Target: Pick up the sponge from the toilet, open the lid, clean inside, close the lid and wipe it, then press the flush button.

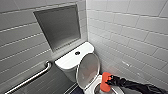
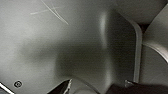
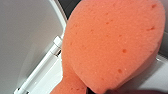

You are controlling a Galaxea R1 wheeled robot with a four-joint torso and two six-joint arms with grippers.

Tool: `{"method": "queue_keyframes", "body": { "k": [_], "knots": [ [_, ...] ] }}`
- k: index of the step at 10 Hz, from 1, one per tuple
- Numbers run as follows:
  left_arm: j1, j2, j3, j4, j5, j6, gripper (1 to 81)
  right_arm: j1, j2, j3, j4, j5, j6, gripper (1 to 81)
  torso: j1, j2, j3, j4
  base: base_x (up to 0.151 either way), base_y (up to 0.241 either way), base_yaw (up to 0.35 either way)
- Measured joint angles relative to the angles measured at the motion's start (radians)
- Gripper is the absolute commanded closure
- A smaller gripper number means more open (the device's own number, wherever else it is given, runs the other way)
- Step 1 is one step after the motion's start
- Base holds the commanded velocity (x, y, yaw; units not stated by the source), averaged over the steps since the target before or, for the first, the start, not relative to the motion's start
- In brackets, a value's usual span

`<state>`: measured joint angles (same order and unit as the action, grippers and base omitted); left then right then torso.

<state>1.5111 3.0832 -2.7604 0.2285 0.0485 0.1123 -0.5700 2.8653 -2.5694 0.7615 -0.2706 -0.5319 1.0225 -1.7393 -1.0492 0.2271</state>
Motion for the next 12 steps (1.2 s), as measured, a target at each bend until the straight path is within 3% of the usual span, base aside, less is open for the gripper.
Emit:
{"method": "queue_keyframes", "body": {
  "k": [7, 12],
  "knots": [
    [0.0, 0.001, 0.003, 0.0, 0.0, 0.0, 1.0, -0.086, -0.293, 0.492, 0.038, 0.23, 0.001, 81.1, 0.0, 0.0, 0.0, 0.0, 0.0, 0.0, 0.0],
    [0.001, 0.0, 0.004, 0.0, 0.0, 0.0, 1.0, -0.2, -0.437, 0.699, 0.074, 0.43, 0.001, 81.1, 0.0, 0.0, 0.0, 0.0, 0.0, 0.0, 0.0]
  ]
}}
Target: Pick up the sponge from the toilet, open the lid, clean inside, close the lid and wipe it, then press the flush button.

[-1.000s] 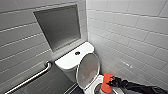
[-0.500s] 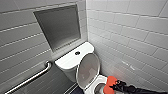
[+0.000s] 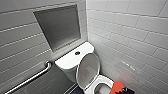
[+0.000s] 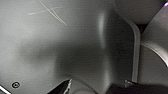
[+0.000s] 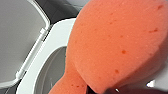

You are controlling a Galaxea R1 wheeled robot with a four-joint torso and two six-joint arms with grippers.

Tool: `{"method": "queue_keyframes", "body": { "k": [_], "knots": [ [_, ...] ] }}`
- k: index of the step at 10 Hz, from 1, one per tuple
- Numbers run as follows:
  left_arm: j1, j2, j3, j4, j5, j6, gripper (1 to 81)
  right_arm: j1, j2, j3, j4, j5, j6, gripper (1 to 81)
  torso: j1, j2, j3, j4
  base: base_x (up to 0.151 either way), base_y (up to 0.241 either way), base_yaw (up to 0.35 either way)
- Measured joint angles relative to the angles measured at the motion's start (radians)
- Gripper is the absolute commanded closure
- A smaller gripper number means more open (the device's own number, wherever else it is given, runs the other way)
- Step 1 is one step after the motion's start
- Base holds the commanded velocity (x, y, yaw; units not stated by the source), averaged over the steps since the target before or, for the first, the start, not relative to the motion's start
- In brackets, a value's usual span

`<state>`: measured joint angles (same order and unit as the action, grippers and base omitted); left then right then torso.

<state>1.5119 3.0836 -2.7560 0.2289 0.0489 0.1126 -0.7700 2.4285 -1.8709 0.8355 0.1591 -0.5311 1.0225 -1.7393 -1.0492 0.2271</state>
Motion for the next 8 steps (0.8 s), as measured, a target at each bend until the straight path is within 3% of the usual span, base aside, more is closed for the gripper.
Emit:
{"method": "queue_keyframes", "body": {
  "k": [5, 8],
  "knots": [
    [0.001, 0.001, 0.0, 0.0, 0.0, 0.0, 1.0, -0.074, -0.104, 0.232, 0.011, 0.169, 0.0, 81.1, 0.0, 0.0, 0.0, 0.0, 0.0, 0.0, 0.0],
    [0.001, -0.001, 0.0, 0.0, 0.0, 0.0, 1.0, -0.18, -0.128, 0.325, 0.013, 0.309, 0.0, 81.1, 0.0, 0.0, 0.0, 0.0, 0.0, 0.0, 0.0]
  ]
}}
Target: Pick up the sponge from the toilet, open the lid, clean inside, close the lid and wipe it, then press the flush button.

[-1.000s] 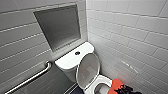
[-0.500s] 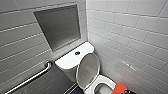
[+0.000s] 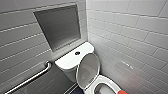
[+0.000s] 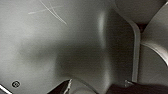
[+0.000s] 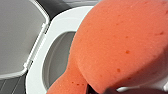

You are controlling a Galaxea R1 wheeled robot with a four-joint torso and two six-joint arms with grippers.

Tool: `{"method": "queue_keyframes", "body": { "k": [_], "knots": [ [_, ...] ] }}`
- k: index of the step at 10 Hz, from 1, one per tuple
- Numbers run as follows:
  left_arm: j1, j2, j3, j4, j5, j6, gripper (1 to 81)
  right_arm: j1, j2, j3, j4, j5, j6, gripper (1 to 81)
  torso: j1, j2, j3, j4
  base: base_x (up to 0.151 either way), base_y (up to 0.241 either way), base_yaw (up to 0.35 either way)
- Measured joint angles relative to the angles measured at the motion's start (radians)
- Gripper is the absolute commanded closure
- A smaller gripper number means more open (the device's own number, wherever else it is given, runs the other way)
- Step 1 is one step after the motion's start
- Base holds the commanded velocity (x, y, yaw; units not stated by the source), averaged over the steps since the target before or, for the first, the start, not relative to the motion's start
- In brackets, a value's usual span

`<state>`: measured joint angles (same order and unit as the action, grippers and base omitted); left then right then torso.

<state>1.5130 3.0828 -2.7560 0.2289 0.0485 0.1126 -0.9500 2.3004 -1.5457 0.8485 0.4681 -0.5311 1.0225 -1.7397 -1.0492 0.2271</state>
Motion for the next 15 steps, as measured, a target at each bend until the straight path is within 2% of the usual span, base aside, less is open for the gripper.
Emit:
{"method": "queue_keyframes", "body": {
  "k": [3, 6, 9, 11, 13, 15],
  "knots": [
    [0.0, 0.0, 0.0, 0.0, 0.0, 0.0, 1.0, -0.08, 0.007, 0.039, 0.0, 0.141, 0.0, 81.1, 0.0, 0.0, 0.0, 0.0, 0.0, 0.0, 0.0],
    [0.0, 0.001, 0.0, 0.0, 0.0, 0.0, 1.0, -0.111, 0.009, 0.102, 0.003, 0.171, -0.002, 81.1, 0.0, 0.0, 0.0, 0.0, 0.0, 0.0, 0.0],
    [0.0, 0.001, 0.0, 0.0, 0.0, 0.0, 1.0, -0.121, 0.058, 0.151, 0.006, 0.195, -0.005, 81.1, 0.0, 0.0, 0.0, 0.0, 0.0, 0.0, 0.0],
    [0.0, 0.001, 0.0, 0.003, 0.0, 0.0, 1.0, -0.072, 0.058, 0.137, 0.04, 0.161, -0.006, 81.1, 0.0, 0.0, 0.0, 0.0, 0.0, 0.0, 0.0],
    [0.0, 0.001, 0.0, 0.004, 0.0, 0.0, 1.0, 0.059, 0.074, 0.081, 0.069, 0.065, -0.007, 81.1, 0.0, 0.0, 0.0, 0.0, 0.0, 0.0, 0.0],
    [0.0, 0.001, 0.0, 0.004, 0.0, 0.0, 1.0, 0.12, 0.11, -0.051, 0.087, -0.074, -0.008, 81.1, 0.0, 0.0, 0.0, 0.0, 0.0, 0.0, 0.0]
  ]
}}
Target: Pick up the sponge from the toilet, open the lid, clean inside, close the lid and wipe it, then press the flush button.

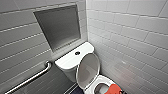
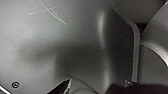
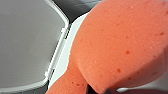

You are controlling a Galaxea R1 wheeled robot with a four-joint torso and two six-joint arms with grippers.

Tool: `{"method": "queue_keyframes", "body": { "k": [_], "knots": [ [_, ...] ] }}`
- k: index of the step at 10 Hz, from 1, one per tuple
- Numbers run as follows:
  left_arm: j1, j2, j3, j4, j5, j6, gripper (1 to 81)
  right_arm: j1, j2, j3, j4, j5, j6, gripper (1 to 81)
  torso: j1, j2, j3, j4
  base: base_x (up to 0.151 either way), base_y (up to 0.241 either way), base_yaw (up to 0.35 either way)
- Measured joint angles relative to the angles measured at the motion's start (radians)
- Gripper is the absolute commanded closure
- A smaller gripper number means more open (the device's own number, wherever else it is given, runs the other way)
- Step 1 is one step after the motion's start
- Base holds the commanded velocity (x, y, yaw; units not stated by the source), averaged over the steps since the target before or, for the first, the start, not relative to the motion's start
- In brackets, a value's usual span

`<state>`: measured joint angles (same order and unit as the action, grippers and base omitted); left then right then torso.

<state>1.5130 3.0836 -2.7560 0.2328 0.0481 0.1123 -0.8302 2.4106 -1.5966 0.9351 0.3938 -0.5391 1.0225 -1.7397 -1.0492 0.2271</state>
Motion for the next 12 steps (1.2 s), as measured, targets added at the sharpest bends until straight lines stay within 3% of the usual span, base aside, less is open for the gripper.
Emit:
{"method": "queue_keyframes", "body": {
  "k": [2, 3, 5, 8, 9, 12],
  "knots": [
    [0.0, 0.0, 0.0, 0.0, 0.0, 0.0, 1.0, 0.044, 0.047, -0.119, 0.007, -0.113, 0.0, 81.1, 0.0, 0.0, 0.0, 0.001, 0.0, 0.0, 0.0],
    [-0.003, 0.0, 0.0, 0.0, 0.0, 0.0, 1.0, 0.073, 0.061, -0.147, 0.007, -0.145, 0.0, 81.1, 0.0, 0.0, 0.0, 0.012, 0.0, 0.0, 0.0],
    [-0.001, 0.002, 0.0, 0.0, 0.001, 0.0, 1.0, 0.126, 0.074, -0.164, 0.007, -0.189, 0.0, 81.1, 0.0, 0.0, 0.0, 0.068, 0.0, 0.0, 0.0],
    [-0.001, 0.006, 0.004, 0.0, -0.001, 0.0, 1.0, 0.154, 0.145, -0.198, 0.008, -0.242, 0.0, 81.1, 0.0, 0.0, 0.0, 0.166, 0.0, 0.0, 0.0],
    [0.001, 0.006, 0.004, 0.0, -0.001, 0.0, 1.0, 0.148, 0.173, -0.228, 0.007, -0.265, 0.0, 81.1, 0.0, 0.0, 0.0, 0.183, 0.0, 0.0, 0.0],
    [0.0, 0.007, 0.005, 0.0, 0.0, 0.0, 1.0, 0.137, 0.24, -0.39, 0.006, -0.32, -0.003, 81.1, 0.0, 0.0, 0.0, 0.186, 0.0, 0.0, 0.0]
  ]
}}
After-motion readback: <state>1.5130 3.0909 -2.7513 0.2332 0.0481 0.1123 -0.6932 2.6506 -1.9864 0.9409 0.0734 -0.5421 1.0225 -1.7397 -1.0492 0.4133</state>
